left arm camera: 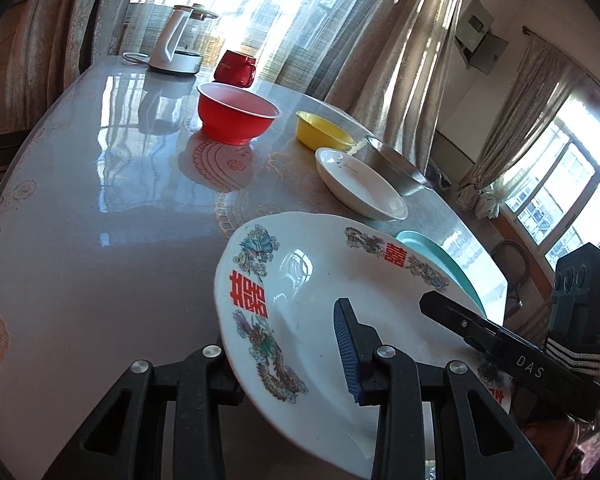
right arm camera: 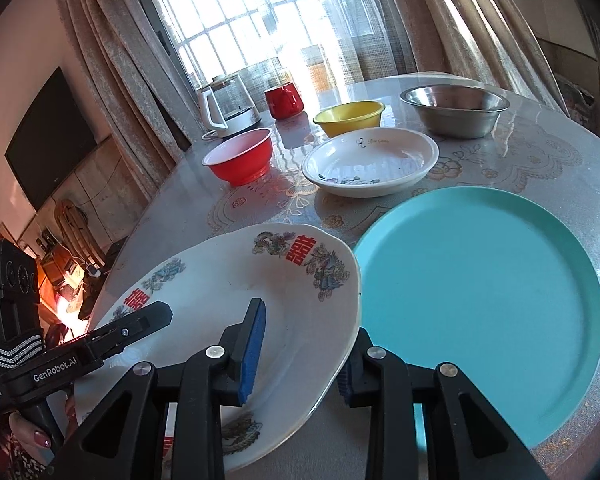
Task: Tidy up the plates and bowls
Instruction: 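Grasp the printed plate rim with the right tool and lift it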
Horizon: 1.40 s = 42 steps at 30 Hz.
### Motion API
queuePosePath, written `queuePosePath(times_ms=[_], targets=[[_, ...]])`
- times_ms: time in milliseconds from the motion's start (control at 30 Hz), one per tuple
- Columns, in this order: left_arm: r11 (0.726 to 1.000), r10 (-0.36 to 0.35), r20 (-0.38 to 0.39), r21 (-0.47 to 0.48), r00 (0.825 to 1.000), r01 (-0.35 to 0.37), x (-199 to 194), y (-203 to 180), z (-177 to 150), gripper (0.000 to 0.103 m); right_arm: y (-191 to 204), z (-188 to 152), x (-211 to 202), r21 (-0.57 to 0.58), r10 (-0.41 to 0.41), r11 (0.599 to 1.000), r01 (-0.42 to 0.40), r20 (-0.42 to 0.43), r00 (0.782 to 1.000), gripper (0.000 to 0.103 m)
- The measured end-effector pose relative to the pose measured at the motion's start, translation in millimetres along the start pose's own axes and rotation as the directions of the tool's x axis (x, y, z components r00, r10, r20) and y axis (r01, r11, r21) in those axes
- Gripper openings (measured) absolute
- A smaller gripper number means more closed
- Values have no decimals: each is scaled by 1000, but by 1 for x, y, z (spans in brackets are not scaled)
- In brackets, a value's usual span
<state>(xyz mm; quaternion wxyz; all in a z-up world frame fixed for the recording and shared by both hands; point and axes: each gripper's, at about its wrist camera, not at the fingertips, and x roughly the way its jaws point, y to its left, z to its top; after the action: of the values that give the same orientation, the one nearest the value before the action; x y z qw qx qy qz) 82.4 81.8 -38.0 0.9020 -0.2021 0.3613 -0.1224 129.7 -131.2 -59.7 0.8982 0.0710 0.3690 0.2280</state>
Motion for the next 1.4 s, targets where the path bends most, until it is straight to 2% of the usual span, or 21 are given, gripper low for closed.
queuePosePath(times_ms=[100, 200, 533, 1033, 1400], targets=[[1000, -5, -5, 25, 1000, 5, 1, -6, -1, 36, -1, -2, -8, -5, -10, 1000, 10, 16, 1000, 31], [999, 20, -10, 49, 1000, -20, 1, -14, -4, 36, -2, -2, -14, -8, -12, 1000, 12, 29, 1000, 31], [997, 28, -9, 77, 1000, -27, 9, -34, -13, 36, -15, -2, -28, 2, -43, 999, 43, 53, 998, 31], [993, 4, -26, 120, 1000, -1, 21, -68, -13, 36, -36, -4, -50, 38, -93, 995, 91, 77, 993, 31], [984, -22, -78, 174, 997, 36, 57, -108, -2, 36, -76, -4, -62, 122, -172, 980, 161, 85, 982, 31]])
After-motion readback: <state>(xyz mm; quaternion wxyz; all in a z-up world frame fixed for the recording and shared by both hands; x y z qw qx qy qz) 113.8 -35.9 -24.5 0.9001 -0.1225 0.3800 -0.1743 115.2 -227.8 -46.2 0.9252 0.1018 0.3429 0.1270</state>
